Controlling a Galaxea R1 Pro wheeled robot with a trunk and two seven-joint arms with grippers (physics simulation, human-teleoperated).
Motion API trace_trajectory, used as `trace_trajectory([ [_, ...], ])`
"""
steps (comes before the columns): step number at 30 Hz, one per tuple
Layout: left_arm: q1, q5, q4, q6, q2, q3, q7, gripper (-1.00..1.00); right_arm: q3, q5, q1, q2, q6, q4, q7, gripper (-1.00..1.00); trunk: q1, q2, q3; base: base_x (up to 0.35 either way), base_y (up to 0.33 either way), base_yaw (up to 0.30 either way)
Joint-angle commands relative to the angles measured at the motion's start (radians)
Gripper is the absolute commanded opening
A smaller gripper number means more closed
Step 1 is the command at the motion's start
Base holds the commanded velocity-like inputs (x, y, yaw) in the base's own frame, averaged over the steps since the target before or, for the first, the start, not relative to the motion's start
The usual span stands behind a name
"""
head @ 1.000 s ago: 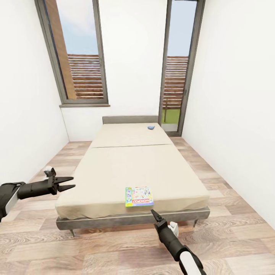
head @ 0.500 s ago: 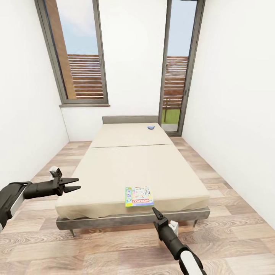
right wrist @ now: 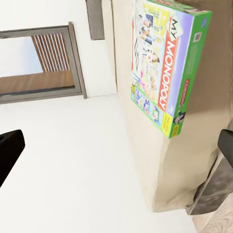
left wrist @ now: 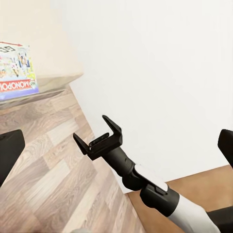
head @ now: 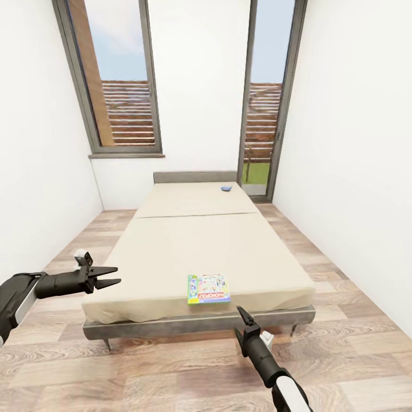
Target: Put all the toys in the child's room - the three board games (two on the bed and one on the table), the two jigsaw puzzles on the table, and the tennis ball on the table - inside the toy box on the table in the child's room.
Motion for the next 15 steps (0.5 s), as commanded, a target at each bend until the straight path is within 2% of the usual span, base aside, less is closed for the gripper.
trace_trajectory([
  [1, -0.001, 0.002, 0.000, 0.011, 0.001, -0.004, -0.005, 1.00, -0.005, -0.009, -0.001, 0.001, 0.010, 0.001, 0.001, 1.00, 0.004, -0.008, -0.004, 0.000, 0.000, 0.000],
  [15, -0.001, 0.002, 0.000, 0.018, 0.001, -0.002, -0.005, 1.00, -0.010, -0.014, -0.001, 0.001, 0.009, 0.001, 0.002, 1.00, 0.057, -0.106, -0.048, 0.000, 0.000, 0.000],
])
